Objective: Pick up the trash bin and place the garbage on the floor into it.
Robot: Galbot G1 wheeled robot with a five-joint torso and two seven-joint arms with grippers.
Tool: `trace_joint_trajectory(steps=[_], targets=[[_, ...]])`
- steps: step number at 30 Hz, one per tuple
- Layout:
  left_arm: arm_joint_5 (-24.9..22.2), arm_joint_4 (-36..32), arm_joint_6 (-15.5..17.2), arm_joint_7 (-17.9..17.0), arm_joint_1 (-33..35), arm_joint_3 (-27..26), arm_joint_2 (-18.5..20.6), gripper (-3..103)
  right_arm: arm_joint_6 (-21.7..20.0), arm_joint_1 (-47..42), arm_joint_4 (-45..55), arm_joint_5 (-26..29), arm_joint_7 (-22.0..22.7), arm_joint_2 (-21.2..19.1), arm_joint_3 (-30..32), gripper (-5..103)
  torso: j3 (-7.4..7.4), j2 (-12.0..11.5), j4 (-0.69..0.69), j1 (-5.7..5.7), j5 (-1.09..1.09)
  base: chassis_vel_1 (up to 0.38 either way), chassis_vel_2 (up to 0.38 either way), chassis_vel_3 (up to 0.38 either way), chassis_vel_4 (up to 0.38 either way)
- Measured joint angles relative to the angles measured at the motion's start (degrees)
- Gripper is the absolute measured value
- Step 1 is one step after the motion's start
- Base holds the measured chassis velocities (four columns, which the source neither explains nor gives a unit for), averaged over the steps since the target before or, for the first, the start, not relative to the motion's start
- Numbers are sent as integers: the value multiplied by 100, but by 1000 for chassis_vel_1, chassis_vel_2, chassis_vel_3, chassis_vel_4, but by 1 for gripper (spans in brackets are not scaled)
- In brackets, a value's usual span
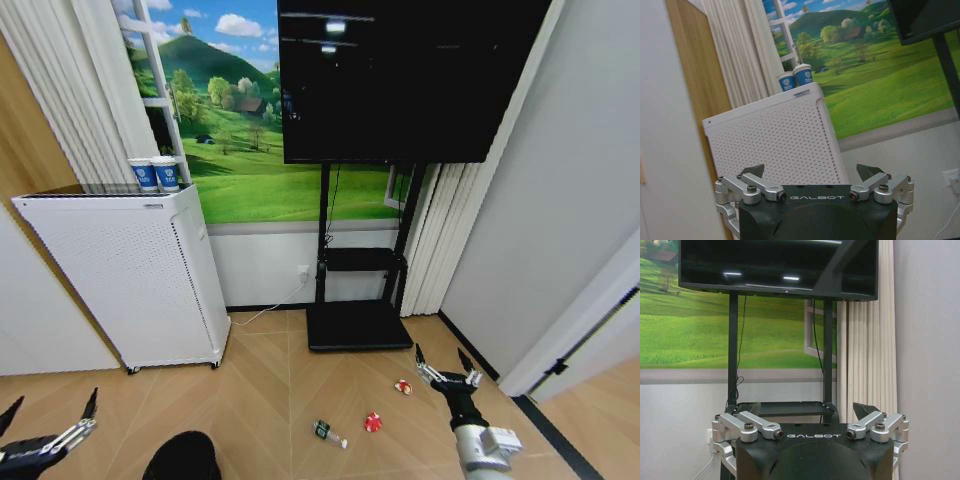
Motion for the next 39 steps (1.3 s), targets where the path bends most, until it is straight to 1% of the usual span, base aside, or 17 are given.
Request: trace_joint_trajectory(steps=[2,3,4,5,7,8,10,11,13,14,16,17,19,24,27,32,39], targets=[[161,-199,16,37,-48,299,-15,100,27,-13,-8,-57,-18,10,-26,100,-63,-111,0,-47,0,0,0,0,0],[327,-413,105,88,-123,576,-2,100,82,-37,-9,-174,-91,-9,-100,100,-103,-187,0,-81,0,0,0,0,0],[384,-609,274,142,-201,788,44,100,133,-67,9,-281,-183,-36,-191,100,-137,-245,0,-106,1,0,0,0,0],[384,-609,274,142,-201,788,44,100,133,-67,9,-281,-183,-36,-191,100,-137,-245,0,-106,1,0,0,0,0],[404,-789,464,194,-325,1031,160,100,228,-92,44,-399,-315,-42,-322,100,-180,-316,-1,-135,1,0,0,0,0],[404,-789,464,194,-325,1031,160,100,228,-92,44,-399,-315,-42,-322,100,-180,-316,-1,-135,1,0,0,0,0],[375,-890,600,296,-403,1200,279,100,323,-140,48,-503,-433,-9,-442,100,-219,-383,-1,-161,1,0,0,0,0],[375,-890,600,296,-403,1200,279,100,323,-140,48,-503,-433,-9,-442,100,-219,-383,-1,-161,1,0,0,0,0],[300,-930,697,480,-431,1350,357,100,416,-222,34,-636,-518,61,-567,100,-265,-460,-1,-194,1,0,0,0,0],[280,-919,712,555,-430,1416,359,103,478,-261,-3,-714,-538,98,-627,100,-289,-502,-1,-212,0,0,0,0,0],[277,-882,712,593,-430,1456,347,103,527,-275,-28,-758,-551,125,-662,100,-308,-534,-1,-225,1,0,0,0,0],[271,-830,712,615,-424,1494,318,100,566,-291,-52,-785,-571,146,-687,100,-330,-575,-1,-244,0,0,0,0,0],[254,-719,706,630,-397,1517,256,99,606,-306,-80,-822,-587,166,-709,100,-370,-642,0,-272,0,0,0,0,0],[234,-594,643,654,-348,1463,202,99,633,-337,-111,-863,-596,187,-713,100,-422,-731,0,-308,0,0,0,0,0],[160,-486,572,670,-312,1367,182,99,638,-329,-138,-869,-600,193,-706,100,-492,-850,0,-358,0,0,0,0,0],[143,-449,558,671,-328,1349,177,99,637,-306,-162,-856,-601,192,-676,100,-564,-981,0,-415,0,0,0,0,0],[155,-427,550,661,-363,1380,182,99,635,-296,-179,-845,-601,177,-629,100,-643,-1110,-1,-467,0,0,0,0,0]])
